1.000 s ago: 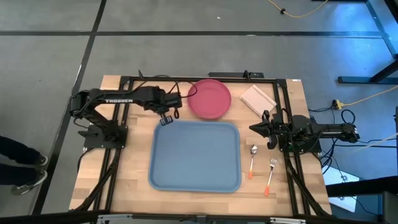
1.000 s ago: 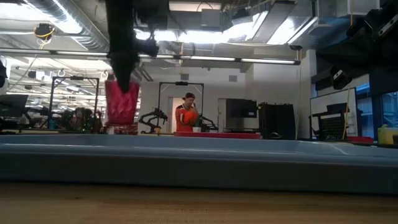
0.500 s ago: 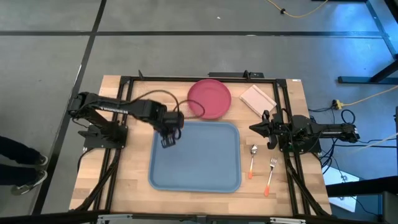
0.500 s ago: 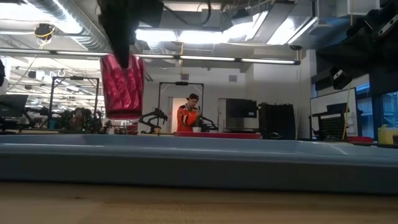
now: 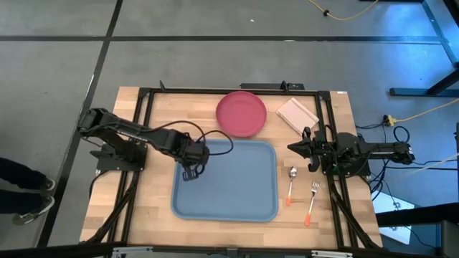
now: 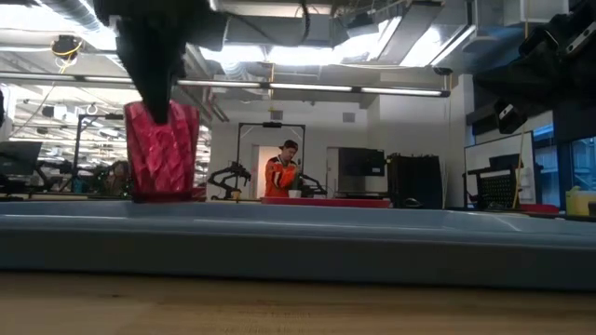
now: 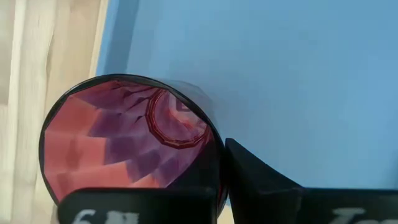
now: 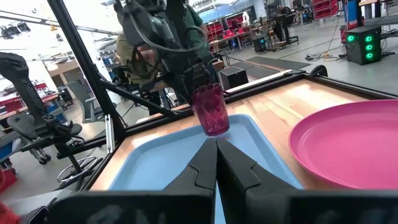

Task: Pick and place plate/cup/fork/spoon on tray
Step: Put the red glass on the top left of the blue serving tray, then put the pink plate on the blue serving tray to the bottom right of the red glass

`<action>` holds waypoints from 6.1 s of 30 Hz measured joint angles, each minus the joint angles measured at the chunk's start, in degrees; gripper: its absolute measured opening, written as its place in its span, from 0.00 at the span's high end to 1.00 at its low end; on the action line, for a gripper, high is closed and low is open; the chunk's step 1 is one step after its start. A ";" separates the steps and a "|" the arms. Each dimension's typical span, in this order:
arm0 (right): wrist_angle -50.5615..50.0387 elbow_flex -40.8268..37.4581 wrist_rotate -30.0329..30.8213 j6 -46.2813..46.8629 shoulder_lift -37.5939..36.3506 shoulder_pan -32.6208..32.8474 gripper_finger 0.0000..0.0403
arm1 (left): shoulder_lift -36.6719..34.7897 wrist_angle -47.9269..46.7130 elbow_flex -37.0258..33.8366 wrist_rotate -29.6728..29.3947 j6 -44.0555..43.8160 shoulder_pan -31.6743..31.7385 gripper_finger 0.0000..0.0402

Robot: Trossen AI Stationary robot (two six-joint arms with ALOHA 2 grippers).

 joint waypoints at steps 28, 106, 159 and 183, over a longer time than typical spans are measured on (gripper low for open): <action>0.00 0.00 0.00 0.04 -0.01 -0.02 0.98 | 0.00 3.05 -1.49 -4.31 -2.71 0.64 0.93; -0.01 0.00 0.00 0.06 -0.01 -0.01 0.98 | -0.57 0.16 8.61 -41.22 27.03 2.15 0.79; 0.03 0.00 0.00 -1.62 1.03 -0.02 0.98 | -85.29 63.67 -66.23 -1.20 24.62 9.23 0.79; 18.99 0.02 -0.30 -4.98 2.94 0.00 0.98 | -85.11 61.03 -66.23 1.75 30.13 9.23 0.79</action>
